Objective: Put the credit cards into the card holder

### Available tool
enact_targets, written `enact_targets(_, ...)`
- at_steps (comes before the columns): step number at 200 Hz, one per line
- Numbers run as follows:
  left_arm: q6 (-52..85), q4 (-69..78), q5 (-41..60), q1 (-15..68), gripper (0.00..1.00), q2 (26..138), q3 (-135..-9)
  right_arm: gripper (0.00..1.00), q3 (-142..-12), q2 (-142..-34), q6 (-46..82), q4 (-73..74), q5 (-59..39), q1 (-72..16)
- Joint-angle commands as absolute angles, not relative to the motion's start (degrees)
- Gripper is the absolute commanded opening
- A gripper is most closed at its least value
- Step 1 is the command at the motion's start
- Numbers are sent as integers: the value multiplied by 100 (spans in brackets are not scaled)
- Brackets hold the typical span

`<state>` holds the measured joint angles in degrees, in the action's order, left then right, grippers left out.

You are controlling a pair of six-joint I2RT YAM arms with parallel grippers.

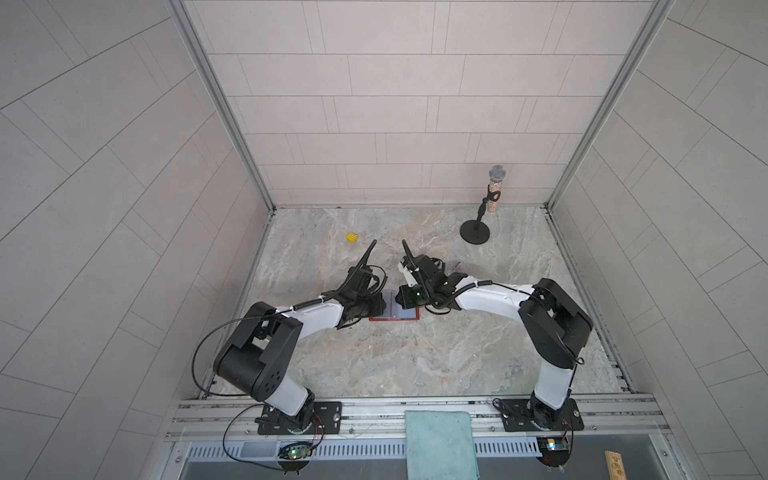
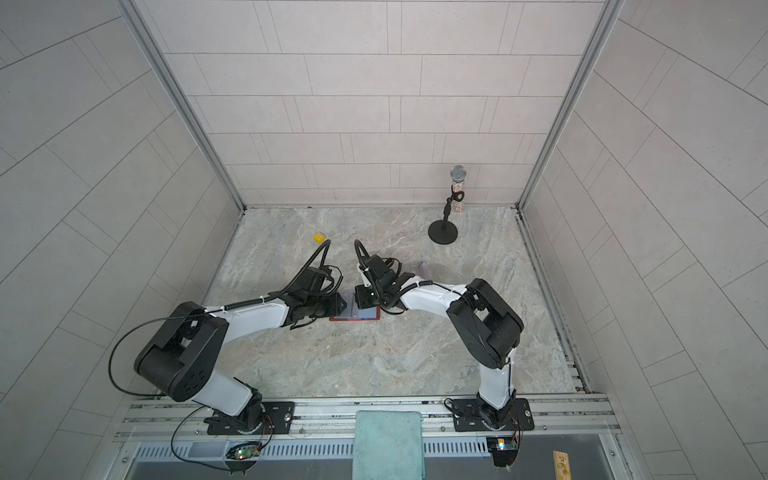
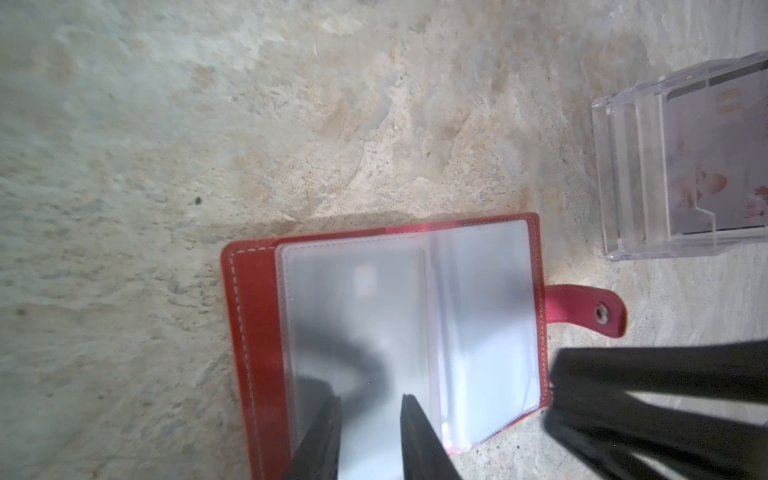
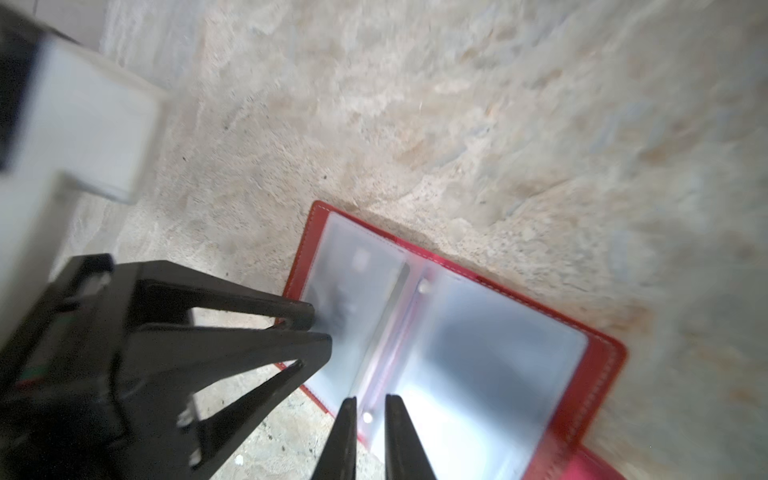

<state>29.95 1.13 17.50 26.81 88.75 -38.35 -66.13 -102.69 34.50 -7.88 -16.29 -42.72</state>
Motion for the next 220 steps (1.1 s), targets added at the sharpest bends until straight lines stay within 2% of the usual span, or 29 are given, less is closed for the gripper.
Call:
enact_targets(1,2927,-156,1609,2681,34,8730,-3981,18,-6638,-9673,3046,-1472,-993,-4222)
enact_targets(62,3091,-453,1797,2739,38,8557,-4656,21,-6424,-8645,2373,-2371,-519,-3418)
enact_targets(116,3333,-528,1893,3185,41,9230,-5585,26,-6116,-8074,1760,-2549,-1135,-2189)
enact_targets(157,3561,-553,2088,3552,44,10127,-6581,31,-6139,-8230,1509,-2673,-1477,-1585)
enact_targets(220,3986,-647,2592,3760,49,11526,-8038,42,-6644,-8977,1217,-2985,-1678,-1349)
